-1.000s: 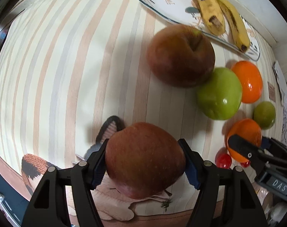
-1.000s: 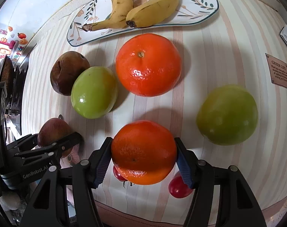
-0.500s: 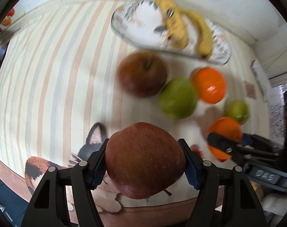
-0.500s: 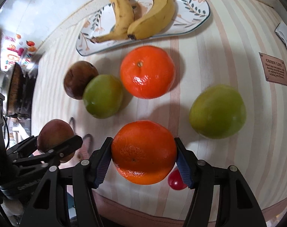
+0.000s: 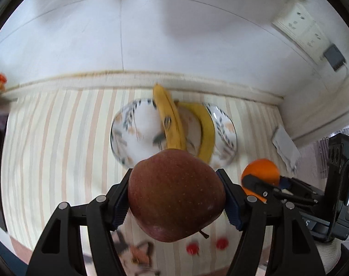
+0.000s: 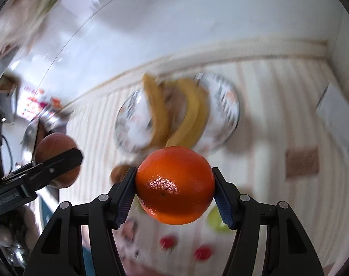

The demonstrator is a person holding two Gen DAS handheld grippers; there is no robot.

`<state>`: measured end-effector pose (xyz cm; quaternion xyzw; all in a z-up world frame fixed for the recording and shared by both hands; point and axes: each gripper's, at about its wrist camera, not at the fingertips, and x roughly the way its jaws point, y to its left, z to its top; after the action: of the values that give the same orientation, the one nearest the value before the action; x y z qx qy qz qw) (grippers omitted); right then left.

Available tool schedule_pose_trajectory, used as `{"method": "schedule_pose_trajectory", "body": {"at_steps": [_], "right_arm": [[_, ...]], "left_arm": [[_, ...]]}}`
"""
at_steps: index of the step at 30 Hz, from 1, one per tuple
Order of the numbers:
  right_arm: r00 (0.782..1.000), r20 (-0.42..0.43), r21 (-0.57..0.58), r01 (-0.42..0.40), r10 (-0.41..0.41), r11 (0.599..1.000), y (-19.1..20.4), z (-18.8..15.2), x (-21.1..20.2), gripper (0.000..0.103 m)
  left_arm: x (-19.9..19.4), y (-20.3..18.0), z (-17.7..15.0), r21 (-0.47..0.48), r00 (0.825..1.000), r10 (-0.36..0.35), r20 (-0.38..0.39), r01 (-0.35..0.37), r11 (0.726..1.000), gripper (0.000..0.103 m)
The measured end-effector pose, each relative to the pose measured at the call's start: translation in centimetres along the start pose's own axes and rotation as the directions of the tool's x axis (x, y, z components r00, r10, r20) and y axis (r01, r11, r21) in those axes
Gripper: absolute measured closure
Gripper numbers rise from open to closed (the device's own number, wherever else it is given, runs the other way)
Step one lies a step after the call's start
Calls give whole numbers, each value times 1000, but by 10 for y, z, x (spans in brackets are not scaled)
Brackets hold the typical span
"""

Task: Organize fruits
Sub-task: 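Lift the red apple and orange and carry both toward the plate, then lower the apple and orange onto the plate and open both grippers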

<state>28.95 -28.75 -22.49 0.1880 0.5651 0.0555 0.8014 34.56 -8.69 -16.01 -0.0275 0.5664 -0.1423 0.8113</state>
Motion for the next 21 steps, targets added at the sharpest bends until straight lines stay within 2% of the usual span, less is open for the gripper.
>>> {"method": "schedule_pose_trajectory", "body": {"at_steps": [1, 4, 9, 18, 21], "right_arm": [[1000, 7, 5, 26, -26, 1000, -4, 17, 8, 38], [997, 5, 4, 76, -76, 997, -13, 40, 26, 38], [990, -35, 24, 136, -135, 990, -25, 78, 67, 38], [979, -102, 36, 179, -175, 983, -36, 87, 111, 38], [976, -98, 23, 196, -192, 980, -35, 87, 115, 37]], "left_arm": [[10, 1, 13, 5, 1000, 12, -10, -12, 1000, 36], [40, 8, 35, 22, 998, 51, -38, -50, 998, 36], [90, 32, 58, -1, 989, 95, -115, -96, 995, 36], [141, 48, 68, 10, 966, 160, -205, -161, 987, 36], [151, 53, 67, -7, 960, 153, -236, -159, 987, 36]]}}
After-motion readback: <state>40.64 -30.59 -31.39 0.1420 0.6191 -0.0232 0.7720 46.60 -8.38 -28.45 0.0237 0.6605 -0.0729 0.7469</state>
